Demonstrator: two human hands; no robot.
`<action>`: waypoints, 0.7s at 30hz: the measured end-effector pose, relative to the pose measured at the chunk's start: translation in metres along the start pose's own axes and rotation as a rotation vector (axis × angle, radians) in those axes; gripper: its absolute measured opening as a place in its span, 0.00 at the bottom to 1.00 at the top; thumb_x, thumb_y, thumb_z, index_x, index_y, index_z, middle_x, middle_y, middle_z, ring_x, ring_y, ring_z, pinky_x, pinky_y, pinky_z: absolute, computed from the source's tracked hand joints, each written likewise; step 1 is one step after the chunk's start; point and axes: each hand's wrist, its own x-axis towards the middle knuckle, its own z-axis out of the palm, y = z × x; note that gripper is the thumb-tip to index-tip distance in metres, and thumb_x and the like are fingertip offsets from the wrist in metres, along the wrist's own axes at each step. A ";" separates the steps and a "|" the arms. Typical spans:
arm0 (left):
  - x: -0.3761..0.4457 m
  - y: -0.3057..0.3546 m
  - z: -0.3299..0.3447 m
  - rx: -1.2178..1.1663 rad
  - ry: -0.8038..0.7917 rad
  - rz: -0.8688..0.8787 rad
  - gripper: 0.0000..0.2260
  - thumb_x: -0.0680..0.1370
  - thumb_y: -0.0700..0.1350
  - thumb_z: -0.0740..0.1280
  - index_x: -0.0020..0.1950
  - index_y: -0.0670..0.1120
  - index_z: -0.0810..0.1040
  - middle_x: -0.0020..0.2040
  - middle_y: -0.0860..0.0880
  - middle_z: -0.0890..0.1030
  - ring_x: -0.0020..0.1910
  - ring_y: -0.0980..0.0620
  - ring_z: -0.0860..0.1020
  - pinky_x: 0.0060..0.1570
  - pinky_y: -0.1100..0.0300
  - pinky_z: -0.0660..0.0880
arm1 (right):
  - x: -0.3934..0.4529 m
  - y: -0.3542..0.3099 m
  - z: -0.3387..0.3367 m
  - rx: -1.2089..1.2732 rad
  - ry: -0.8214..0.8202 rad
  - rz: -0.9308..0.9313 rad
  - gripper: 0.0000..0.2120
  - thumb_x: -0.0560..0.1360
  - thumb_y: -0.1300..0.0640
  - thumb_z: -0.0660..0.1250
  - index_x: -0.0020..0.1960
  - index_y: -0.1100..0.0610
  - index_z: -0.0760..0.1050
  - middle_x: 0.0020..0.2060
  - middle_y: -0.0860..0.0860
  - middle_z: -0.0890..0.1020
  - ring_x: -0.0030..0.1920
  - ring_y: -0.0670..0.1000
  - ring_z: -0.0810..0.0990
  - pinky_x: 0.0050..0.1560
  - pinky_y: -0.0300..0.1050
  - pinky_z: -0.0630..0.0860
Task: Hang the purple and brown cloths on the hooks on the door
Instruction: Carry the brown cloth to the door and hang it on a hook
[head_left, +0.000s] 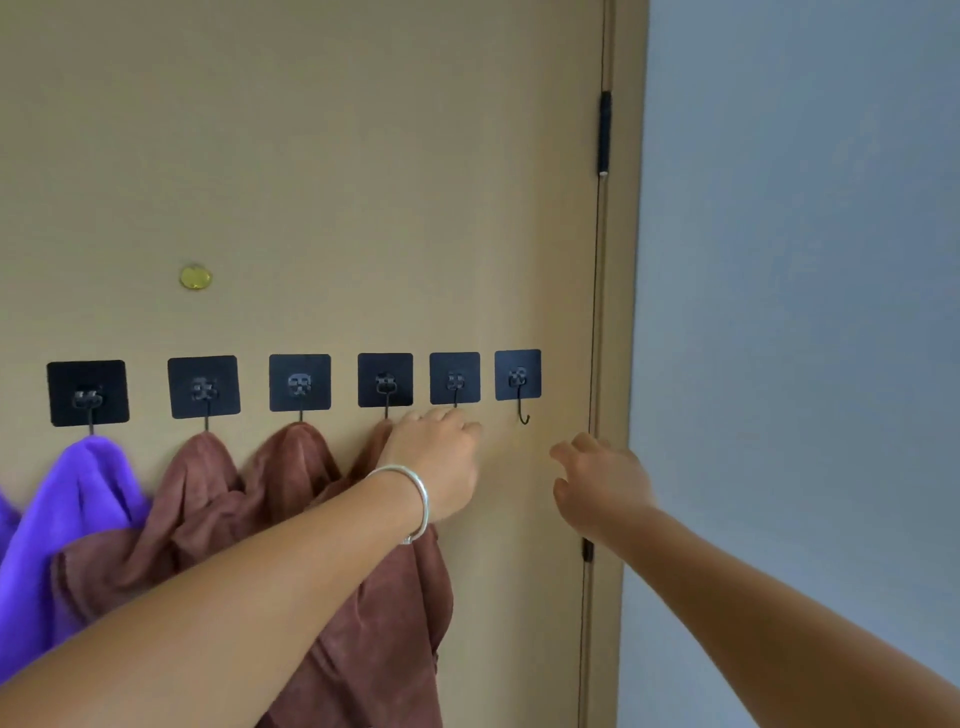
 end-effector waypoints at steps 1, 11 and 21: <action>0.003 0.004 0.002 -0.024 0.007 0.029 0.12 0.79 0.48 0.57 0.60 0.49 0.72 0.57 0.49 0.74 0.57 0.47 0.72 0.54 0.53 0.67 | -0.005 0.006 -0.004 -0.027 -0.007 0.022 0.19 0.78 0.55 0.55 0.68 0.51 0.68 0.60 0.51 0.74 0.59 0.54 0.73 0.57 0.49 0.71; 0.009 0.030 0.014 -0.241 0.095 0.262 0.15 0.78 0.49 0.57 0.63 0.49 0.71 0.58 0.49 0.75 0.56 0.47 0.73 0.52 0.53 0.68 | -0.067 0.016 -0.042 -0.191 -0.042 0.276 0.21 0.79 0.53 0.56 0.71 0.49 0.65 0.64 0.50 0.73 0.61 0.53 0.72 0.60 0.48 0.70; -0.016 0.110 -0.026 -0.476 0.177 0.526 0.12 0.77 0.49 0.60 0.59 0.49 0.71 0.56 0.48 0.76 0.56 0.46 0.75 0.50 0.53 0.68 | -0.186 0.019 -0.108 -0.401 -0.031 0.549 0.20 0.77 0.51 0.58 0.68 0.48 0.68 0.61 0.50 0.74 0.61 0.54 0.73 0.59 0.48 0.69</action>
